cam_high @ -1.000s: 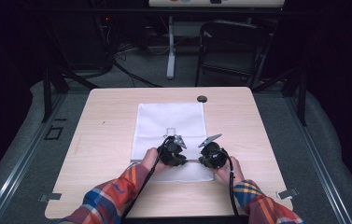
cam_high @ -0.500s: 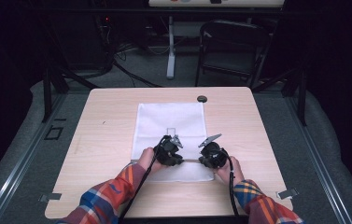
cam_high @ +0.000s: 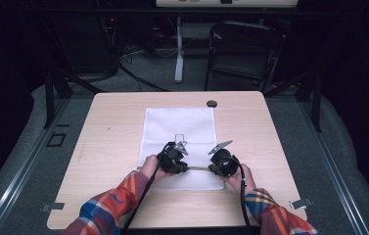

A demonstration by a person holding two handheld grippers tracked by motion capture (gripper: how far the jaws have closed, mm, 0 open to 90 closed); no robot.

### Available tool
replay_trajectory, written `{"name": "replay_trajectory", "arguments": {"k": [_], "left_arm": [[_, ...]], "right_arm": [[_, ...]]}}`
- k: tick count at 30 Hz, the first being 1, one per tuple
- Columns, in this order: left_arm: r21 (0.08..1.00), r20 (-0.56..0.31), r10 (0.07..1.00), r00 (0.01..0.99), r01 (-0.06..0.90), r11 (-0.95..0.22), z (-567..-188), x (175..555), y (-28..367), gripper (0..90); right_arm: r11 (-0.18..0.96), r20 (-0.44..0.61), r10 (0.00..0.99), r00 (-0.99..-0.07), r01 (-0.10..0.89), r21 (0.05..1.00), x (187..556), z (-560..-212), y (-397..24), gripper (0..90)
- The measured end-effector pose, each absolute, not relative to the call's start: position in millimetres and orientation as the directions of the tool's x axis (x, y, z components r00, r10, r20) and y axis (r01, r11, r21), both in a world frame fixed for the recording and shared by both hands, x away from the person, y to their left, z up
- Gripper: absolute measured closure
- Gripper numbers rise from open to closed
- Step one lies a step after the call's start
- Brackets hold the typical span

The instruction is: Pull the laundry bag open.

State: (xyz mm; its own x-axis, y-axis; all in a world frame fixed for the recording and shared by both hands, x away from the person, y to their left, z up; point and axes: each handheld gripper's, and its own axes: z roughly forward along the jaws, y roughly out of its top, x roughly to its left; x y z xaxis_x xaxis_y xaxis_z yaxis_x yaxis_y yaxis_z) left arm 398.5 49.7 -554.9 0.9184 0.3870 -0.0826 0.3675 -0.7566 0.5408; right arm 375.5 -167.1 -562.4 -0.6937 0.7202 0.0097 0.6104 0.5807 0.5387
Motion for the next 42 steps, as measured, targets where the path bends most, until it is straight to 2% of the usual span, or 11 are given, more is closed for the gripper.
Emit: {"name": "replay_trajectory", "arguments": {"k": [34, 38, 42], "left_arm": [[0.521, -0.078, 0.389, 0.918, 0.371, -0.769, -555.8, 397.0, 49.2, 81.0], [0.539, -0.074, 0.387, 0.919, 0.363, -0.760, -557.7, 397.3, 46.1, 80.5], [0.546, -0.071, 0.380, 0.922, 0.355, -0.759, -559.2, 397.8, 43.1, 80.3]], "right_arm": [[0.579, 0.010, 0.722, -0.692, 0.613, 0.538, 375.2, -562.4, -167.5, 90.0], [0.563, 0.035, 0.722, -0.691, 0.616, 0.551, 376.1, -563.6, -170.6, 90.0], [0.584, 0.010, 0.718, -0.696, 0.609, 0.537, 375.1, -562.3, -168.5, 90.0]]}}
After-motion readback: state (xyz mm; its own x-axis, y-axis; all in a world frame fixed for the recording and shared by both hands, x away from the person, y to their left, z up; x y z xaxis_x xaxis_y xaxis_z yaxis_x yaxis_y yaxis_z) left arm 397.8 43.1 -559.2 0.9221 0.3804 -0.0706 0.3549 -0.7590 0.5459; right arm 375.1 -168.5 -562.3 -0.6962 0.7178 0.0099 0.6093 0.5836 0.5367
